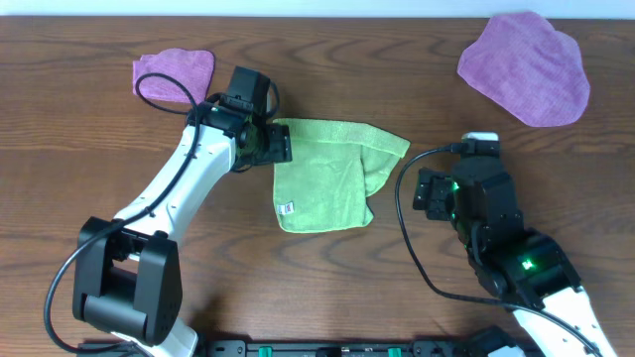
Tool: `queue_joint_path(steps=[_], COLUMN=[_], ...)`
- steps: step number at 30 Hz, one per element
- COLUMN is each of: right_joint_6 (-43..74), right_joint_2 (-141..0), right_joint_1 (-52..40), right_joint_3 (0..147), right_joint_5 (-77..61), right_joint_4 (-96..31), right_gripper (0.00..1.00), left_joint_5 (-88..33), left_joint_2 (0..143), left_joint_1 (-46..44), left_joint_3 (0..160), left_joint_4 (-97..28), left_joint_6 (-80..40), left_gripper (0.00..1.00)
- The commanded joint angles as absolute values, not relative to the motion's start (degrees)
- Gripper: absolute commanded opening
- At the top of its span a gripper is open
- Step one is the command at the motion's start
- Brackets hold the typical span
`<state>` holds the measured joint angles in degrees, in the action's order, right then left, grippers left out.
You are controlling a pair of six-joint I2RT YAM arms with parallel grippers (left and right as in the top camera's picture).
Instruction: Fold the cloth
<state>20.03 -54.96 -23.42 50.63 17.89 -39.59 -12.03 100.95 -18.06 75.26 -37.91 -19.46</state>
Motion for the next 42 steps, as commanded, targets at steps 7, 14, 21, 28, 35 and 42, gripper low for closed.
queue_joint_path(steps=[7,14,21,28,35,42], right_joint_6=[18.7,18.7,18.5,18.6,18.5,18.5], right_joint_2=[-54.7,-54.7,-54.9,-58.0,-59.0,-59.0], right_joint_1=[-22.9,-22.9,-22.9,-22.9,-22.9,-22.9], right_joint_3=[52.0,52.0,52.0,52.0,52.0,52.0], right_joint_5=[17.7,17.1,15.6,14.7,14.6,14.6], right_joint_4=[-39.6,-39.9,-39.9,-39.8,-39.6,-39.6], right_gripper=[0.9,0.9,0.9,0.89,0.87,0.87], left_joint_5=[-26.4,-30.5,-24.4,-22.4,-21.6,-21.6], left_joint_2=[105.3,109.6,109.8,111.4,113.8,115.0], left_joint_1=[-17.9,-15.9,-14.2,-14.2,-14.2,-14.2], left_joint_3=[75.9,75.9,75.9,75.9,75.9,75.9], left_joint_4=[-27.9,-27.6,-28.1,-26.5,-23.8,-21.3], left_joint_6=[-14.6,-13.7,-11.3,-9.8,-9.0,-8.9], left_gripper=[0.73,0.7,0.69,0.67,0.68,0.68])
